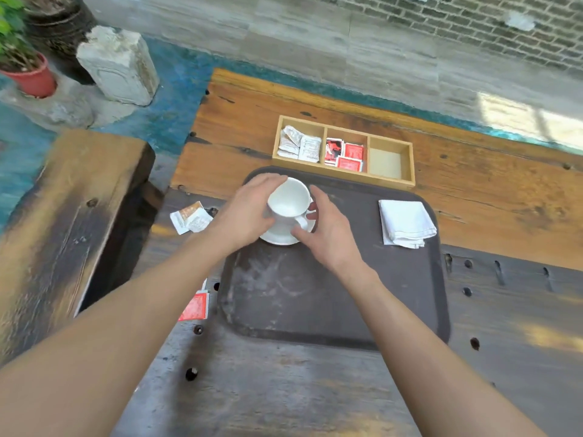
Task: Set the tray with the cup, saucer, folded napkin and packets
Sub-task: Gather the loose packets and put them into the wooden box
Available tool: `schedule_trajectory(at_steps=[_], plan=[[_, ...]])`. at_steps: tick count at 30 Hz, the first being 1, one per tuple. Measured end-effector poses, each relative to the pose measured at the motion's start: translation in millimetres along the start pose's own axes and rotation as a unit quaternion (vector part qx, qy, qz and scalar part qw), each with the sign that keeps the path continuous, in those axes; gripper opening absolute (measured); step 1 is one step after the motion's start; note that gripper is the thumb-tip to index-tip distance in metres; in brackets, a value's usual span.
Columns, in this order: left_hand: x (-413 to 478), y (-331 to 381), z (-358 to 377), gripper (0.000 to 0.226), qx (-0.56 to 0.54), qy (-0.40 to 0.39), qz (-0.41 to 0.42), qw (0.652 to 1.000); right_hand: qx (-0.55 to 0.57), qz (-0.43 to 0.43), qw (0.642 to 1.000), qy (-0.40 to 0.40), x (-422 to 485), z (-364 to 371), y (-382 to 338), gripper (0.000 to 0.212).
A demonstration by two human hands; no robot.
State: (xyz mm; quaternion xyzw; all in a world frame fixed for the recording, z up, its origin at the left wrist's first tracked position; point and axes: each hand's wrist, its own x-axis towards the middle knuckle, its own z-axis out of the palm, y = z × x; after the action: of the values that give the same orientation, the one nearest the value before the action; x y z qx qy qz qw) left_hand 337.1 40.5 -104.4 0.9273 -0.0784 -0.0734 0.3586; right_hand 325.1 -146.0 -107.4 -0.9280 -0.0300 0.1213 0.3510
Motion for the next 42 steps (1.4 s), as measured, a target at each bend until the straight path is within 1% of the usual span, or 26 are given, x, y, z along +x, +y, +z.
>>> schedule_trajectory(at_steps=[2, 4, 6, 9, 13, 15, 18, 19, 20, 21, 23, 24, 25, 28, 30, 32, 33, 35, 36, 38, 40, 42], plan=[[4, -3, 2, 0.079, -0.003, 0.029, -0.005, 1.0, 0.023, 0.009, 1.0, -0.01, 7, -8, 5, 0.075], [3, -6, 4, 0.077, 0.009, 0.036, -0.012, 0.999, 0.013, -0.006, 1.0, -0.02, 16, -14, 8, 0.064], [2, -7, 6, 0.07, 0.004, 0.045, -0.023, 0.999, -0.004, -0.025, 0.999, -0.027, 23, -17, 9, 0.059], [1, -8, 8, 0.064, -0.021, 0.059, -0.031, 0.998, 0.01, -0.03, 0.999, -0.034, 27, -17, 7, 0.063], [0, -7, 8, 0.064, -0.03, 0.059, -0.035, 0.997, 0.007, -0.029, 0.999, -0.038, 26, -14, 11, 0.066], [-2, -6, 7, 0.069, -0.028, 0.054, -0.037, 0.997, 0.004, -0.023, 0.999, -0.043, 25, -14, 11, 0.068], [-10, -6, 3, 0.097, -0.001, 0.023, -0.04, 0.999, 0.004, -0.013, 0.998, -0.061, 20, -14, 5, 0.072], [-14, -8, -1, 0.102, 0.018, 0.023, -0.04, 0.999, 0.003, -0.009, 0.999, -0.049, 16, -15, 1, 0.075], [-20, -11, -5, 0.104, 0.044, 0.031, -0.041, 0.998, -0.004, -0.01, 1.0, -0.011, 13, -15, -2, 0.077], [-26, -17, -12, 0.104, 0.073, 0.044, -0.046, 0.995, -0.023, -0.018, 0.998, 0.047, 7, -16, -7, 0.077], [-41, -35, -26, 0.102, 0.123, 0.073, -0.074, 0.987, -0.097, -0.066, 0.981, 0.154, -4, -13, -21, 0.074], [-50, -46, -33, 0.103, 0.139, 0.078, -0.096, 0.982, -0.136, -0.095, 0.97, 0.177, -11, -9, -29, 0.074], [-59, -57, -40, 0.104, 0.149, 0.077, -0.119, 0.979, -0.161, -0.124, 0.963, 0.18, -17, -3, -38, 0.074], [-89, -84, -55, 0.104, 0.158, 0.06, -0.186, 0.968, -0.175, -0.197, 0.955, 0.138, -34, 27, -64, 0.072], [-109, -96, -61, 0.092, 0.147, 0.051, -0.215, 0.964, -0.168, -0.225, 0.953, 0.109, -44, 50, -78, 0.062], [-130, -103, -61, 0.076, 0.107, 0.036, -0.208, 0.971, -0.16, -0.225, 0.958, 0.079, -55, 74, -84, 0.047], [-141, -106, -59, 0.072, 0.09, 0.024, -0.2, 0.975, -0.17, -0.218, 0.959, 0.059, -61, 86, -85, 0.04], [-162, -110, -53, 0.073, 0.08, -0.006, -0.189, 0.979, -0.216, -0.202, 0.955, 0.005, -72, 108, -85, 0.031], [-172, -112, -48, 0.074, 0.087, -0.017, -0.182, 0.979, -0.237, -0.195, 0.951, -0.024, -77, 118, -83, 0.031], [-190, -114, -40, 0.073, 0.104, -0.035, -0.165, 0.98, -0.26, -0.181, 0.946, -0.066, -83, 135, -81, 0.039], [-202, -117, -33, 0.069, 0.113, -0.046, -0.152, 0.981, -0.271, -0.168, 0.945, -0.075, -86, 145, -78, 0.047], [-208, -122, -29, 0.06, 0.12, -0.031, -0.152, 0.981, -0.285, -0.165, 0.942, -0.069, -87, 153, -77, 0.048]])
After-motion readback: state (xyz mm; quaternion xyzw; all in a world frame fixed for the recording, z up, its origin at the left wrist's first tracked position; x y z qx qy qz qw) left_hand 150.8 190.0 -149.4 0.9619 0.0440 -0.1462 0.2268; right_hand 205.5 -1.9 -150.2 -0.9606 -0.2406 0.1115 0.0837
